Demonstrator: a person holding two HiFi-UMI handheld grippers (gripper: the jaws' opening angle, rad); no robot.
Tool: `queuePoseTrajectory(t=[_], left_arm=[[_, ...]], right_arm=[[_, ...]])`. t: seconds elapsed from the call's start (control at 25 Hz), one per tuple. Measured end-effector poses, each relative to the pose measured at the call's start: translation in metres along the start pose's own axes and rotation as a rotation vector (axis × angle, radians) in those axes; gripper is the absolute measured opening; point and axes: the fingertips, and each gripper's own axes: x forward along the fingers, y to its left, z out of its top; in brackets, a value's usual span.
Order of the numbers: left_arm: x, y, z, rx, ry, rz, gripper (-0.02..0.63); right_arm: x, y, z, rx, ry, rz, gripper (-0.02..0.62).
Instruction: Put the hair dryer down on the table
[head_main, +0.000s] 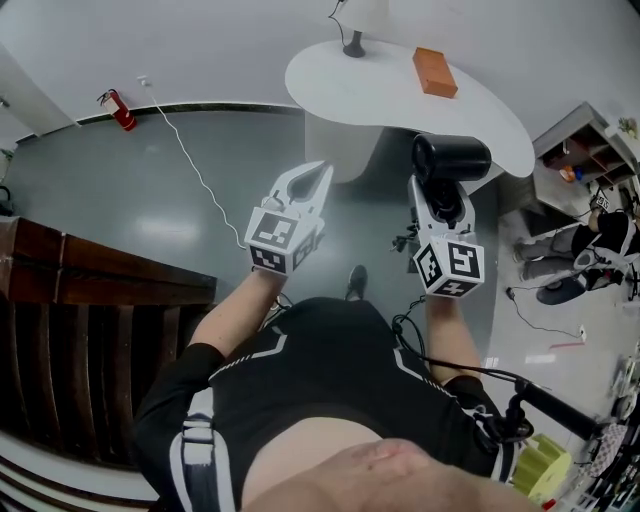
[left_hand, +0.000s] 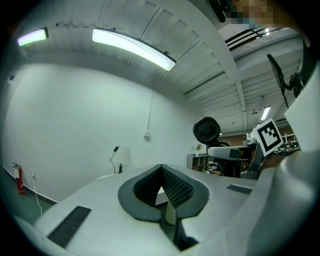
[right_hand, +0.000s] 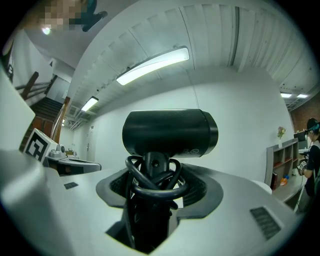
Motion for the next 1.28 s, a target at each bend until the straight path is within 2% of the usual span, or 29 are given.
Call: queuePoseTrajectory(t=[0.76,0.96,1.28], left_arm=[[0.117,0.014,0.006,-0.015,0.008,0.082,0.031],[0.145,0.006,0.008,-0.038,0.009,0.092,0.031],[0.190,-0.014,0.008,-0.010,0.021,0.083,0.031]], right_arm=[[0.085,-0.090,-0.002,0.004,0.013,0.077,0.265],[0.095,-0.115,-0.002,-0.002,0.011,0.095,0.265],[0.109,-0.150,-0.002,-0.017,0.002,0.133,0.265]])
